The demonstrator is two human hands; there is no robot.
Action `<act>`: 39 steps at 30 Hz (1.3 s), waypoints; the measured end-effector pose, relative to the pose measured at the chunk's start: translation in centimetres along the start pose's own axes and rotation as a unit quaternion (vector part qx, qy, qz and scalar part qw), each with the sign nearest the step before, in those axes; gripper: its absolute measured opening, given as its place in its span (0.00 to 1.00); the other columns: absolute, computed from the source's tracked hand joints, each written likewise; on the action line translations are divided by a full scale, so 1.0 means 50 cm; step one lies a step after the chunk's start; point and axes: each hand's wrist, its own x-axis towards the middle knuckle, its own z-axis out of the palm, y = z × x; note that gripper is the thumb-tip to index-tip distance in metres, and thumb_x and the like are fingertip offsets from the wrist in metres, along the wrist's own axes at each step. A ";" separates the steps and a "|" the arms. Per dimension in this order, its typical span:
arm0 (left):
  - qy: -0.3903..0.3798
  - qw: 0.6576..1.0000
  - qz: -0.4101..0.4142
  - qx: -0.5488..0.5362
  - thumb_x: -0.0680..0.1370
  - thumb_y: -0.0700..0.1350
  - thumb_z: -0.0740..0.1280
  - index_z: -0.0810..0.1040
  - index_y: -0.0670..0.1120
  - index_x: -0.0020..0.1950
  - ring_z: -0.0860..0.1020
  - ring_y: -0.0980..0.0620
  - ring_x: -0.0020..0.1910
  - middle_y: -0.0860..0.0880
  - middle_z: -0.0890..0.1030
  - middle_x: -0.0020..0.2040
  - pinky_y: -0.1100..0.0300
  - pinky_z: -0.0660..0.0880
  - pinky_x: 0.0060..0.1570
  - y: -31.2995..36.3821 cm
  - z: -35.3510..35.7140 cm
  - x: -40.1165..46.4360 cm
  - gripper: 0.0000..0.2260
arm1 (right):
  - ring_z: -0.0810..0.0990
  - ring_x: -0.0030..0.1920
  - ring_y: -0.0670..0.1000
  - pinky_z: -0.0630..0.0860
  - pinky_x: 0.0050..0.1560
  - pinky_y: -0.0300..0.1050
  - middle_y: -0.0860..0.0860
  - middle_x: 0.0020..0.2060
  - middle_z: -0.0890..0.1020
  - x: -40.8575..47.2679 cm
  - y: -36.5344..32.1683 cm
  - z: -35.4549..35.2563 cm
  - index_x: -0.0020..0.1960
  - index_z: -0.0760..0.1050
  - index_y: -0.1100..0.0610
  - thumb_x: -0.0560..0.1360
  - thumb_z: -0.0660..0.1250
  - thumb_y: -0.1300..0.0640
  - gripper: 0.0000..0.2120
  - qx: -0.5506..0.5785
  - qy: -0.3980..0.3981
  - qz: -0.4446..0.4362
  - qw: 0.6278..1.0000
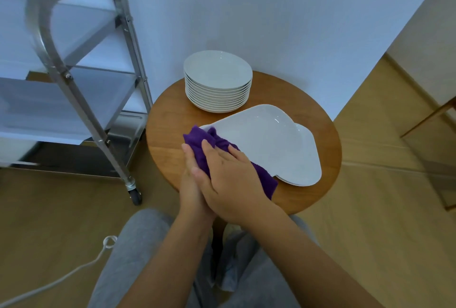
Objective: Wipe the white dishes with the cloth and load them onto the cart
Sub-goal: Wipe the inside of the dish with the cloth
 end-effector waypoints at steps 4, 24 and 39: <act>-0.011 0.972 -0.207 -0.111 0.79 0.58 0.56 0.74 0.53 0.58 0.81 0.60 0.45 0.58 0.82 0.43 0.65 0.76 0.40 0.005 -0.044 0.058 0.14 | 0.80 0.55 0.50 0.68 0.62 0.45 0.50 0.53 0.83 -0.024 0.020 -0.033 0.62 0.75 0.56 0.79 0.53 0.45 0.21 -0.039 -0.017 -0.043 0.998; -0.304 0.935 -0.089 0.160 0.76 0.64 0.52 0.75 0.53 0.44 0.78 0.51 0.45 0.50 0.81 0.44 0.59 0.73 0.42 0.080 -0.094 0.078 0.19 | 0.75 0.52 0.37 0.72 0.46 0.30 0.39 0.55 0.72 0.000 0.091 -0.149 0.72 0.60 0.46 0.77 0.62 0.52 0.25 0.401 0.077 0.217 0.887; -0.342 0.935 0.002 0.098 0.79 0.51 0.60 0.79 0.50 0.45 0.82 0.56 0.36 0.56 0.83 0.36 0.67 0.76 0.30 0.103 -0.150 0.106 0.10 | 0.83 0.45 0.49 0.80 0.39 0.41 0.45 0.46 0.83 0.054 0.145 -0.212 0.55 0.76 0.49 0.63 0.79 0.56 0.23 0.329 -0.265 0.147 0.894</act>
